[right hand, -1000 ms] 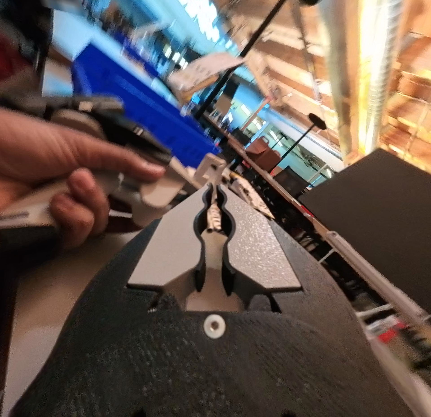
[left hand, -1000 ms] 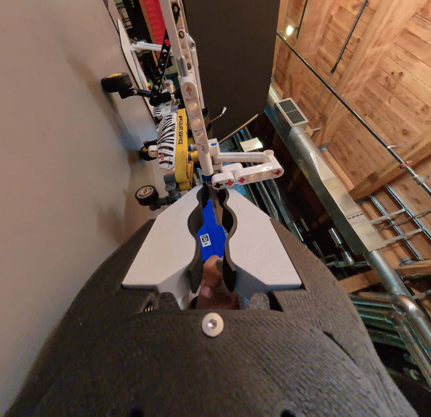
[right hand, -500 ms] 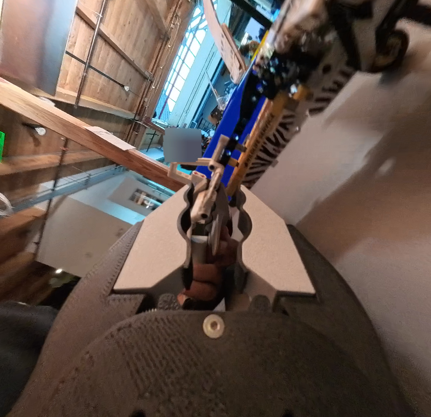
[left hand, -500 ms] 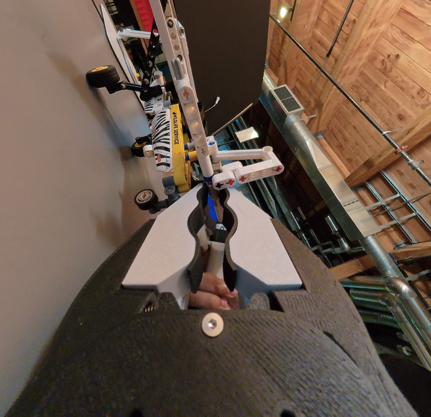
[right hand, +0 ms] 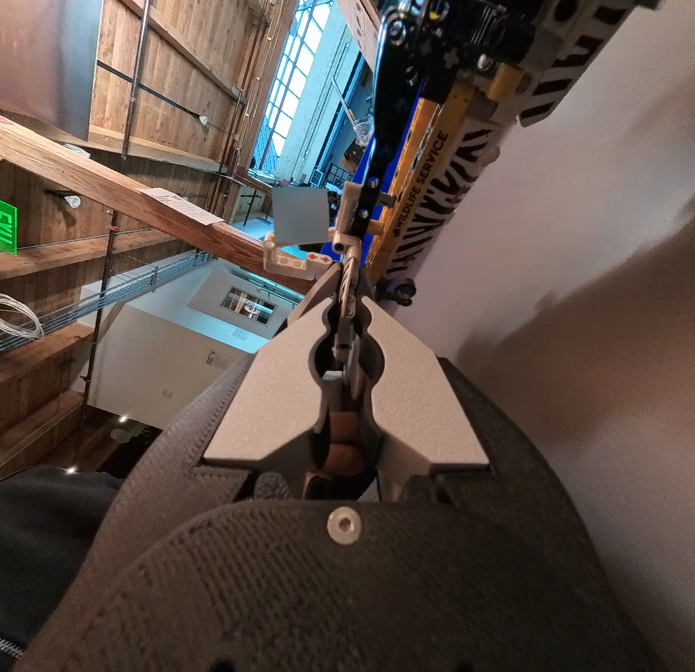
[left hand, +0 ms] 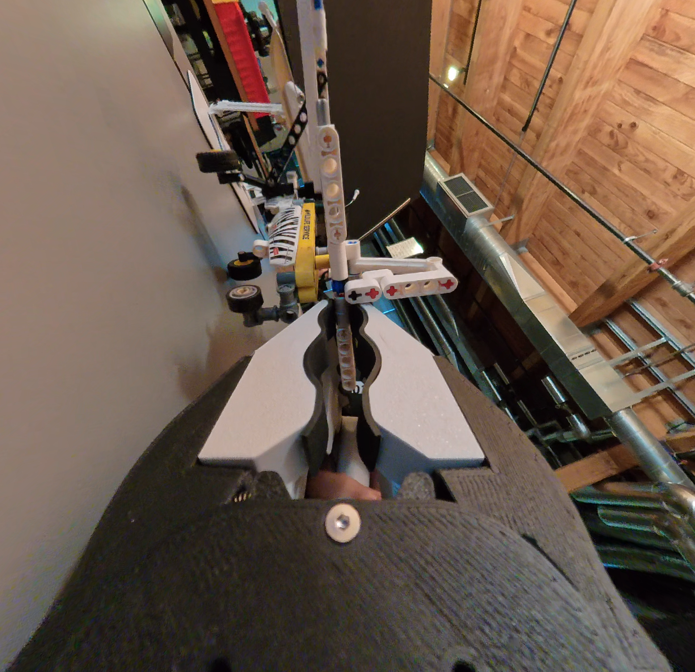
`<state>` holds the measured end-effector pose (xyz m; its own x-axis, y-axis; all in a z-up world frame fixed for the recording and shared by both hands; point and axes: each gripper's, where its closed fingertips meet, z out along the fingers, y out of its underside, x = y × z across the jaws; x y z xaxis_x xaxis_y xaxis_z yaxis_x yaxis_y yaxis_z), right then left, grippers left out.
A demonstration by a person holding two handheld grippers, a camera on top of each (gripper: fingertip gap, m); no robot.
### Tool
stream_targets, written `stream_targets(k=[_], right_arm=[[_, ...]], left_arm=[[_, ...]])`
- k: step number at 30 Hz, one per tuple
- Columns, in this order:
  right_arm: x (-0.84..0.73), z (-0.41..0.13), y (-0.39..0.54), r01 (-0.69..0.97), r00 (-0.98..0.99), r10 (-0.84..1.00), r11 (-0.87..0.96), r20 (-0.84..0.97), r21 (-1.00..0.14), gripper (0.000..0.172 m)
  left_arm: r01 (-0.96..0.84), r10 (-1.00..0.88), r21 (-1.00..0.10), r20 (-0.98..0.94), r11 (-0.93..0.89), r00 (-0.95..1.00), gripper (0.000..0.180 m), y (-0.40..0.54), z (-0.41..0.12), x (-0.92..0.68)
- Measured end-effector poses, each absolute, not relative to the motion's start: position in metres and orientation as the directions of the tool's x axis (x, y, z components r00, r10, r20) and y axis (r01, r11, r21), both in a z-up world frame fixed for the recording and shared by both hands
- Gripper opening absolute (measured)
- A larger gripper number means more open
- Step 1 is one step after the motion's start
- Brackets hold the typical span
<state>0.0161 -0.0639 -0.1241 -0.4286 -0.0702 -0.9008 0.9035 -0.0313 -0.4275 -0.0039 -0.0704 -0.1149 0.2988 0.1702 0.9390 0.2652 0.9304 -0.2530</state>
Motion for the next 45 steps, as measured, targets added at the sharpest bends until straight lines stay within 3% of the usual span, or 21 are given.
stream_targets(k=[6, 11, 15, 18, 20, 29, 31, 34, 37, 41, 45], right_arm=[[0.017, -0.126, -0.060, 0.873, -0.488, -0.024, -0.020, -0.873, -0.487, 0.006], [0.019, -0.124, -0.057, 0.937, -0.349, -0.103, -0.042, -0.932, -0.346, 0.006], [0.026, -0.132, -0.049, 0.867, -0.498, 0.015, 0.000, -0.867, -0.498, 0.005], [0.031, -0.134, -0.028, 0.848, -0.527, 0.057, -0.024, -0.848, -0.529, 0.005], [0.031, -0.135, -0.021, 0.849, -0.525, 0.062, -0.031, -0.849, -0.528, 0.004], [0.031, -0.139, -0.018, 0.829, -0.558, 0.080, 0.012, -0.826, -0.559, 0.004], [0.031, -0.142, -0.015, 0.822, -0.569, 0.098, 0.025, -0.817, -0.569, 0.004], [0.030, -0.143, -0.008, 0.815, -0.577, 0.111, 0.027, -0.809, -0.578, 0.005], [0.030, -0.142, -0.002, 0.818, -0.574, 0.106, 0.022, -0.812, -0.575, 0.004], [0.028, -0.143, 0.007, 0.812, -0.582, 0.118, 0.026, -0.805, -0.583, 0.005], [0.027, -0.144, 0.017, 0.799, -0.599, 0.129, 0.029, -0.790, -0.601, 0.005]], left_arm=[[0.275, 0.139, -0.222, 0.946, 0.935, 0.293, 0.000, -0.067, -0.116, -0.004], [0.257, 0.150, -0.232, 0.941, 0.938, 0.303, 0.000, -0.066, -0.114, -0.004], [0.178, 0.131, -0.185, 0.951, 0.966, 0.280, 0.002, -0.089, -0.116, -0.006], [0.072, 0.216, -0.243, 0.938, 0.967, 0.273, 0.005, -0.144, -0.112, -0.002], [0.069, 0.191, -0.217, 0.942, 0.974, 0.277, 0.005, -0.150, -0.112, 0.001], [0.256, 0.166, -0.221, 0.961, 0.941, 0.219, 0.007, -0.116, -0.124, -0.008], [0.323, 0.156, -0.225, 0.961, 0.919, 0.227, 0.017, -0.106, -0.124, -0.006], [0.386, 0.250, -0.317, 0.944, 0.866, 0.215, 0.028, -0.094, -0.128, 0.001], [0.571, 0.405, -0.447, 0.890, 0.688, 0.208, 0.034, -0.065, -0.148, 0.016], [0.630, 0.660, -0.596, 0.732, 0.498, 0.170, 0.035, -0.066, -0.169, 0.030], [0.695, 0.796, -0.628, 0.591, 0.350, 0.133, 0.040, -0.076, -0.186, 0.052]])
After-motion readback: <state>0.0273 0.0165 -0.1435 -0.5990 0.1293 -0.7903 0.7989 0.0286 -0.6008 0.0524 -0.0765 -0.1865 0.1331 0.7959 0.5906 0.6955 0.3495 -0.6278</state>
